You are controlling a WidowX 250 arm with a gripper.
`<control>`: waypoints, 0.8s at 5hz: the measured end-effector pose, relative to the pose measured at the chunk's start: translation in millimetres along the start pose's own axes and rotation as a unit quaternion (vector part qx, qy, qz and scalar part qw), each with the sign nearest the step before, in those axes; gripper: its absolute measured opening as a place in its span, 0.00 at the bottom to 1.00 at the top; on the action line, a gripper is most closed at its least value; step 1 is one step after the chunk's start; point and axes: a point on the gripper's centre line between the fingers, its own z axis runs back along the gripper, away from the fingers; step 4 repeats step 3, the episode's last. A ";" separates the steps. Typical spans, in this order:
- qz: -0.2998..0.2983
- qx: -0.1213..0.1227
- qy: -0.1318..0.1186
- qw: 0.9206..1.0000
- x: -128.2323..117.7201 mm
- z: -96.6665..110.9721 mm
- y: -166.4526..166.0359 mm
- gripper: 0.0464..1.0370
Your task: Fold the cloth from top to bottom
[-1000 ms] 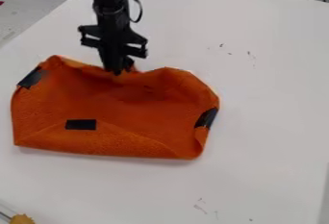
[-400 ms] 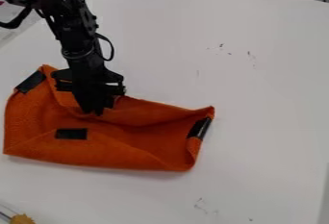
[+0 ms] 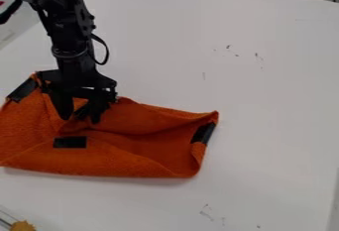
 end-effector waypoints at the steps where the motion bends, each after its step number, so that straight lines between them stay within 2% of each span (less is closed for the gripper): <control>1: -0.004 0.026 0.020 0.999 -12.1 19.2 1.3 0.97; 2: 0.003 0.036 0.020 0.999 -21.1 29.2 1.1 0.97; 3: -0.014 0.034 0.006 0.999 -18.4 29.8 -4.6 0.96; 4: -0.014 0.034 0.006 0.999 -18.4 29.8 -4.6 0.96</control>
